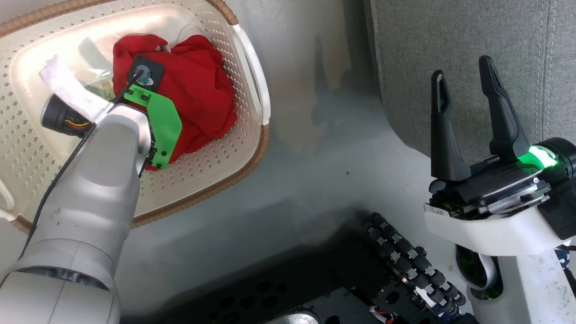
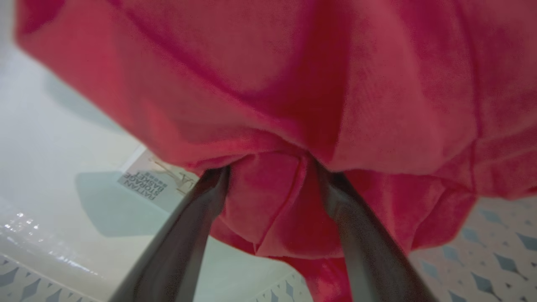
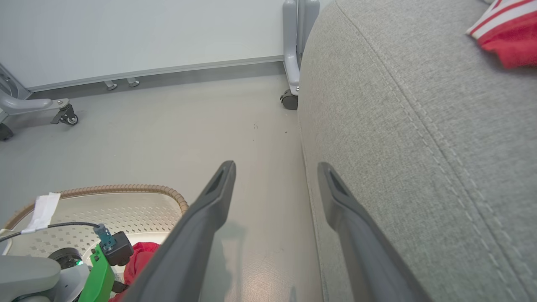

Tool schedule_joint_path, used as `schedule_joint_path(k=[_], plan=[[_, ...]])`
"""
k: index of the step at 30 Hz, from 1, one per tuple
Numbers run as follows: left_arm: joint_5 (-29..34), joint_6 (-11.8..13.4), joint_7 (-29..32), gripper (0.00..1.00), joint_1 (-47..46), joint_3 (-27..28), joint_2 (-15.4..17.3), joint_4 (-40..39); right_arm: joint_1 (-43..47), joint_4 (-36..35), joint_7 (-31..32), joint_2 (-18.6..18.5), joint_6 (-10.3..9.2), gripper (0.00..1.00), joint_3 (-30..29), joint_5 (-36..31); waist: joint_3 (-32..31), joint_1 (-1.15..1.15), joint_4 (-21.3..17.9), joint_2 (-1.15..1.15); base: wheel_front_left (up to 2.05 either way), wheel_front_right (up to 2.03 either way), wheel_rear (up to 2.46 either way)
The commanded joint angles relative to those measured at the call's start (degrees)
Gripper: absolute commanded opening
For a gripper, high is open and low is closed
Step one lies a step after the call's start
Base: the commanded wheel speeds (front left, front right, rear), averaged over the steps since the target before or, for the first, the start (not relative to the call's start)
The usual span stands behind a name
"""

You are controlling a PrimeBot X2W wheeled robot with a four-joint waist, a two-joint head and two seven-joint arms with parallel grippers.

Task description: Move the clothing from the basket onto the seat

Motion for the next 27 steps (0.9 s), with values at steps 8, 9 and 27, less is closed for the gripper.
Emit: schedule_joint_path(k=[8, 9, 27], plan=[[-2.07, -0.76, 5.44, 1.00, 1.11, -3.38, -1.12, 0.03, 0.17, 0.02, -0.19, 0.07, -0.10, 1.00, 0.27, -0.12, 0.02, 0.00, -0.06, 0.00, 0.00, 0.00, 0.00], [-2.51, -0.76, 6.01, 1.00, 1.24, -3.91, -1.12, 0.03, 0.15, 0.06, -0.19, 0.08, -0.10, 1.00, 0.24, -0.12, -0.01, 0.00, -0.07, 0.00, 0.00, 0.00, 0.00], [-10.52, -0.75, 3.27, 0.00, 0.40, -7.77, 1.32, -0.01, -3.78, 1.21, -0.19, 0.07, -0.10, 1.00, 0.28, -0.20, -2.37, 0.00, -0.39, 0.00, 0.00, 0.00, 0.00]])
